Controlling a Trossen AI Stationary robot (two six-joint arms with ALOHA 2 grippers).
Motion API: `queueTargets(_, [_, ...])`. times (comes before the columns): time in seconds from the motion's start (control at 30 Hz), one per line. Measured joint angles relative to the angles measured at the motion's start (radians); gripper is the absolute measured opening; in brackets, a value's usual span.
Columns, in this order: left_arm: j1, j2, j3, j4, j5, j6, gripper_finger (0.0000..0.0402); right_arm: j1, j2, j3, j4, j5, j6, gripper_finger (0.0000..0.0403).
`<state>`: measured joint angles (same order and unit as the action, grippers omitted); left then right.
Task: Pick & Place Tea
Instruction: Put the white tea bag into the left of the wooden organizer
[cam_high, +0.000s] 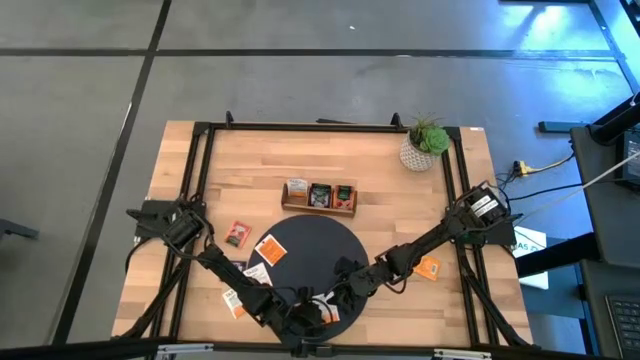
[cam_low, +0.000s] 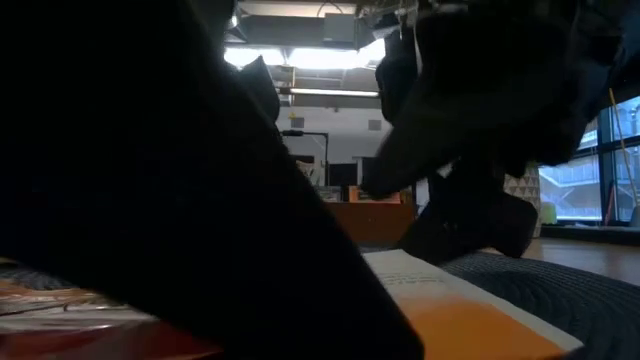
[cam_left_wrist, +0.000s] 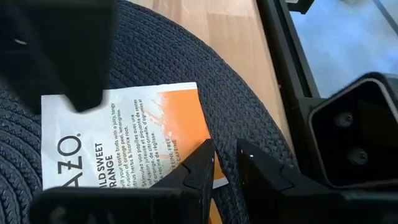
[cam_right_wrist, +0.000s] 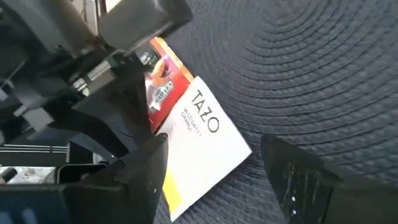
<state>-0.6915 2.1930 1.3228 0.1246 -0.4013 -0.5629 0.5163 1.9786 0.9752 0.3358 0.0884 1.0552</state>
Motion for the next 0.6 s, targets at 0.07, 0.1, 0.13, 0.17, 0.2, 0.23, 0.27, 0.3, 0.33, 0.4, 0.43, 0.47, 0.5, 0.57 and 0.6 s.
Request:
queueTargets(0.07, [0.005, 0.0, 0.0, 0.0, 0.0, 0.0, 0.0066, 0.0, 0.002, -0.001, -0.005, -0.013, 0.0, 0.0254])
queueTargets(0.1, [0.005, 0.0, 0.0, 0.0, 0.0, 0.0, 0.0066, 0.0, 0.002, -0.001, -0.003, -0.021, 0.0, 0.0249])
queueTargets(0.13, [0.007, 0.001, 0.0, 0.0, 0.0, 0.0, 0.0066, 0.0, 0.002, -0.001, -0.002, -0.022, 0.0, 0.0243])
queueTargets(0.17, [0.009, 0.001, 0.0, 0.0, 0.0, 0.0, 0.0066, 0.0, 0.002, -0.001, -0.003, -0.022, 0.0, 0.0234])
queueTargets(0.2, [0.01, 0.001, 0.0, 0.0, 0.0, 0.0, 0.0066, 0.0, 0.002, -0.001, -0.003, -0.023, 0.0, 0.0224])
queueTargets(0.23, [0.011, 0.001, 0.0, 0.0, 0.001, 0.0, 0.0066, 0.0, 0.002, -0.001, -0.002, -0.023, 0.0, 0.0213])
queueTargets(0.27, [0.011, 0.001, 0.0, 0.001, 0.0, 0.0, 0.0066, 0.0, 0.002, -0.001, -0.002, -0.023, 0.0, 0.0201])
queueTargets(0.3, [0.011, 0.001, -0.001, 0.002, 0.0, 0.0, 0.0066, 0.0, 0.002, -0.001, -0.008, -0.023, 0.0, 0.0188])
queueTargets(0.33, [0.012, 0.001, -0.001, 0.002, 0.0, 0.0, 0.0066, 0.0, 0.002, -0.001, -0.012, -0.022, 0.0, 0.0176])
queueTargets(0.4, [0.012, 0.001, -0.001, 0.003, 0.001, 0.0, 0.0066, 0.0, 0.002, -0.001, -0.009, -0.022, 0.0, 0.0151])
queueTargets(0.43, [0.012, 0.001, -0.001, 0.003, 0.0, 0.0, 0.0066, 0.0, 0.002, -0.001, -0.009, -0.022, 0.0, 0.0139])
queueTargets(0.47, [0.012, 0.001, -0.001, 0.003, 0.0, 0.0, 0.0066, 0.0, 0.002, -0.001, -0.01, -0.022, 0.0, 0.0128])
queueTargets(0.5, [0.012, 0.001, -0.001, 0.003, 0.001, 0.0, 0.0066, 0.0, 0.002, -0.001, -0.012, -0.022, 0.0, 0.0116])
queueTargets(0.57, [0.012, 0.001, -0.001, 0.003, 0.0, 0.001, 0.0066, -0.002, 0.002, -0.001, -0.01, -0.022, 0.0, 0.0096])
queueTargets(0.6, [0.012, 0.001, -0.001, 0.003, 0.0, 0.001, 0.0066, -0.004, 0.002, -0.001, -0.011, -0.022, 0.002, 0.0087])
